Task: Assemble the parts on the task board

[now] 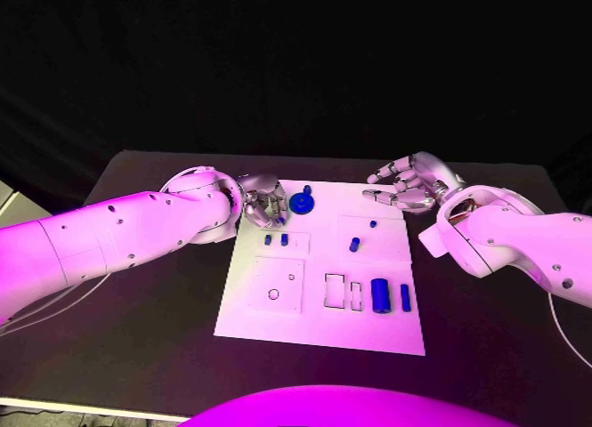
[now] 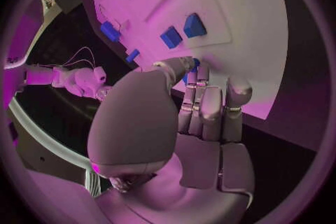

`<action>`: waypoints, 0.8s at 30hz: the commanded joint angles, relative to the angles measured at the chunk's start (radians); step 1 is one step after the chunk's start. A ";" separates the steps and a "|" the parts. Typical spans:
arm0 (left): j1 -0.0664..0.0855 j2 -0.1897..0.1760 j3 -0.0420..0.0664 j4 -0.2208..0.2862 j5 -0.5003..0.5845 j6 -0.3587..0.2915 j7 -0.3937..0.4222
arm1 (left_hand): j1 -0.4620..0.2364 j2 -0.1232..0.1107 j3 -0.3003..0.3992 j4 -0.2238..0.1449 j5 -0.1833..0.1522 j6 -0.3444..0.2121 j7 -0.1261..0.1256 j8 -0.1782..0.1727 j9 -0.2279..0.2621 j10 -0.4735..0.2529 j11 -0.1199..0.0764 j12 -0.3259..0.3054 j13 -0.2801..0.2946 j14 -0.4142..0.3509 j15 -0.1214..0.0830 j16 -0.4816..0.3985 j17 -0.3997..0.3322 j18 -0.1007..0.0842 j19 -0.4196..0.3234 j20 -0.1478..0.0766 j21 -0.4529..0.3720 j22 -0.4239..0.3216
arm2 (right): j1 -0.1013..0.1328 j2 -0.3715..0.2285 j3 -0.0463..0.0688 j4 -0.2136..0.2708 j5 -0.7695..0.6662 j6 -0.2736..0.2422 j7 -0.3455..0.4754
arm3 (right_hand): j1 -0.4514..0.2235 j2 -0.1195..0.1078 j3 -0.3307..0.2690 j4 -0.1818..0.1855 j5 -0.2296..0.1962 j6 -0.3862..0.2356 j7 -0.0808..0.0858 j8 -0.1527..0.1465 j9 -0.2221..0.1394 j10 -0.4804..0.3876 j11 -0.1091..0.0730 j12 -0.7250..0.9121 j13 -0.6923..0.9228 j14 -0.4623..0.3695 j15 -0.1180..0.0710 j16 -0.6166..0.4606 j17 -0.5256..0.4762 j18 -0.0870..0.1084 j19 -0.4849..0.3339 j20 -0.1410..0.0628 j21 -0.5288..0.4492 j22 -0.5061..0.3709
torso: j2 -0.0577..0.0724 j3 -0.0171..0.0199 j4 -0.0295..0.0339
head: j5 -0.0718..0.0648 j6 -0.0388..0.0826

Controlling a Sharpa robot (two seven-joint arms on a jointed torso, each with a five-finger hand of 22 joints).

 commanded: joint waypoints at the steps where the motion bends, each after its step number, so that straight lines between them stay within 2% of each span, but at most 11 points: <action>1: -0.006 0.001 -0.005 -0.001 -0.019 0.056 -0.027 | -0.008 0.000 0.000 -0.005 -0.001 0.009 0.003 -0.006 0.001 0.006 0.004 -0.008 -0.001 -0.005 0.001 -0.004 -0.002 -0.013 -0.009 0.003 -0.006 -0.003 | -0.001 0.000 0.000 0.001 -0.012 0.014 0.003 | 0.002 -0.007 0.005 -0.001 0.002 -0.004 -0.004 0.004 -0.001 -0.005 0.000 -0.007 0.121 0.080 -0.007 -0.007 0.170 0.009 0.028 -0.006 -0.006 0.167 | -0.001 -0.0004 0.0003 | 0.000 0.000; 6: -0.006 -0.002 -0.005 0.003 -0.016 0.042 -0.018 | -0.011 -0.001 0.001 -0.010 -0.001 0.001 0.006 -0.016 0.000 0.003 0.007 -0.021 -0.001 -0.011 0.003 -0.007 -0.008 -0.012 -0.017 0.004 -0.011 -0.008 | -0.001 0.000 0.000 0.001 -0.012 0.014 0.003 | 0.002 -0.007 0.005 -0.001 0.002 -0.004 -0.004 0.004 -0.001 -0.005 0.000 -0.007 0.121 0.080 -0.007 -0.007 0.170 0.009 0.028 -0.006 -0.006 0.167 | 0.000 -0.0009 0.0004 | 0.000 0.000; 10: -0.006 -0.005 -0.005 0.009 -0.007 0.014 -0.001 | -0.021 -0.006 0.007 -0.021 0.000 -0.045 0.015 -0.065 -0.010 0.008 0.013 -0.050 0.004 -0.013 0.009 -0.004 -0.009 -0.012 -0.020 0.009 -0.013 -0.008 | -0.001 -0.001 0.000 0.000 -0.012 0.014 0.003 | 0.002 -0.007 0.005 -0.001 0.002 -0.004 -0.004 0.004 -0.001 -0.005 0.000 -0.007 0.121 0.080 -0.007 -0.007 0.170 0.009 0.028 -0.006 -0.006 0.167 | 0.000 -0.0007 0.0006 | 0.001 0.001; 13: -0.006 -0.007 -0.005 0.012 -0.001 -0.009 0.010 | -0.025 -0.009 0.010 -0.026 0.000 -0.067 0.017 -0.087 -0.016 0.015 0.011 -0.058 0.008 -0.007 0.008 0.002 0.003 -0.015 -0.004 0.010 -0.002 0.008 | -0.002 -0.001 0.000 0.000 -0.012 0.014 0.004 | 0.002 -0.007 0.005 -0.001 0.002 -0.004 -0.004 0.004 -0.001 -0.005 0.000 -0.007 0.121 0.080 -0.007 -0.007 0.170 0.009 0.028 -0.006 -0.006 0.167 | 0.000 -0.0010 0.0007 | 0.001 0.001; 24: -0.006 -0.010 -0.005 0.016 0.013 -0.033 0.021 | -0.039 -0.020 0.010 -0.028 0.001 -0.098 0.021 -0.118 -0.024 0.008 0.015 -0.079 0.012 -0.013 0.011 0.000 -0.009 -0.015 -0.005 0.012 -0.003 0.007 | -0.003 -0.001 0.000 -0.001 -0.012 0.013 0.004 | 0.001 -0.009 0.008 -0.001 0.003 -0.006 -0.005 0.006 -0.001 -0.005 -0.001 -0.008 0.119 0.080 -0.008 -0.008 0.169 0.009 0.029 -0.007 -0.008 0.166 | 0.000 -0.0004 -0.0001 | 0.003 0.001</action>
